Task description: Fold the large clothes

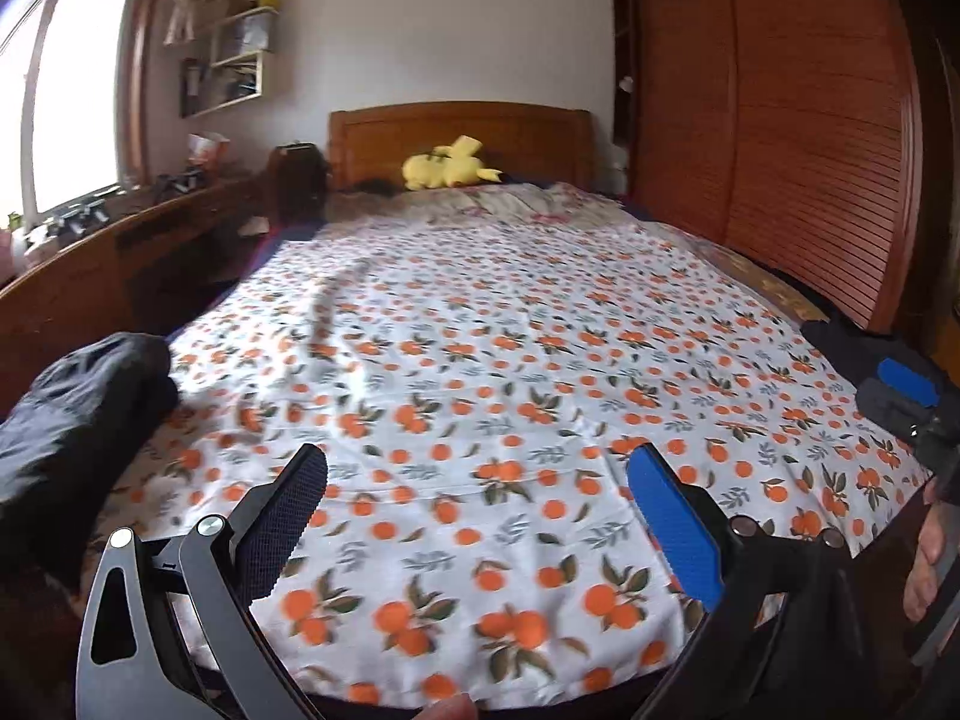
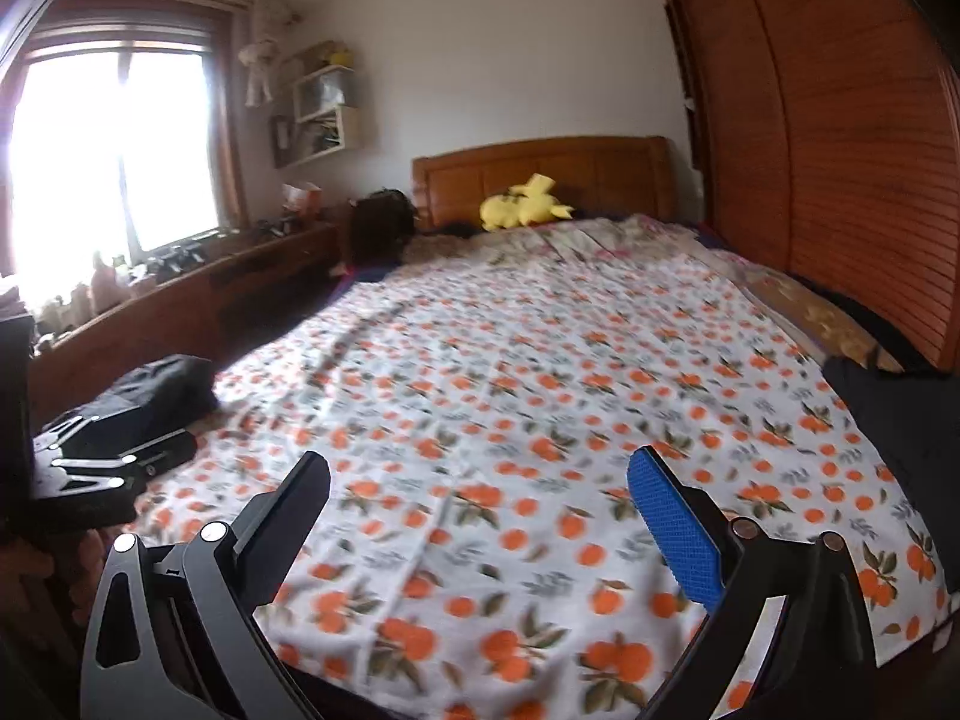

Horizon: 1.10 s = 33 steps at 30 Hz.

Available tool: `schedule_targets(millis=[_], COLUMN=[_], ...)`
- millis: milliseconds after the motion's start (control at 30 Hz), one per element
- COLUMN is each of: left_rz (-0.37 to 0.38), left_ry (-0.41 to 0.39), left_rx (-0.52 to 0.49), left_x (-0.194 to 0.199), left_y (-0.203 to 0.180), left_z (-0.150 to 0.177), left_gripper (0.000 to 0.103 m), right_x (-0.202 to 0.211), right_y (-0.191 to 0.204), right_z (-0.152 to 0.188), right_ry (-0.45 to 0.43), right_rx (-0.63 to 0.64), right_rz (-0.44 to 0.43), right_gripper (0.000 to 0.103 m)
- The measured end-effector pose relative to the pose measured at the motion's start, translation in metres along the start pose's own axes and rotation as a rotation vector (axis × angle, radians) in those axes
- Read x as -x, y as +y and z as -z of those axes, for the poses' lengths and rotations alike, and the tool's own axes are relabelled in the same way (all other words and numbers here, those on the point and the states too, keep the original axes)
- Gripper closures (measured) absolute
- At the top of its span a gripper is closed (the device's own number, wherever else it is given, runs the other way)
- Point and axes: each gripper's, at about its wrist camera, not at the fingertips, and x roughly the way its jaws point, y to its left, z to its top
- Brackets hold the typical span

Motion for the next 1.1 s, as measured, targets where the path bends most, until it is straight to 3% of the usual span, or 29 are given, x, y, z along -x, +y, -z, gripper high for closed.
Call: schedule_targets(millis=[400, 1100], left_rz=[-0.035, -0.026], left_ry=[-0.034, -0.039], left_rx=[0.048, 0.045], left_x=[0.032, 0.032], left_y=[0.03, 0.025], left_z=[-0.002, 0.0], left_gripper=[0.002, 0.002], right_x=[0.007, 0.008], right_y=[0.024, 0.019], right_z=[-0.002, 0.0], right_ry=[-0.029, -0.041], right_rx=[0.017, 0.014], right_rz=[0.002, 0.018], right_gripper=[0.007, 0.007])
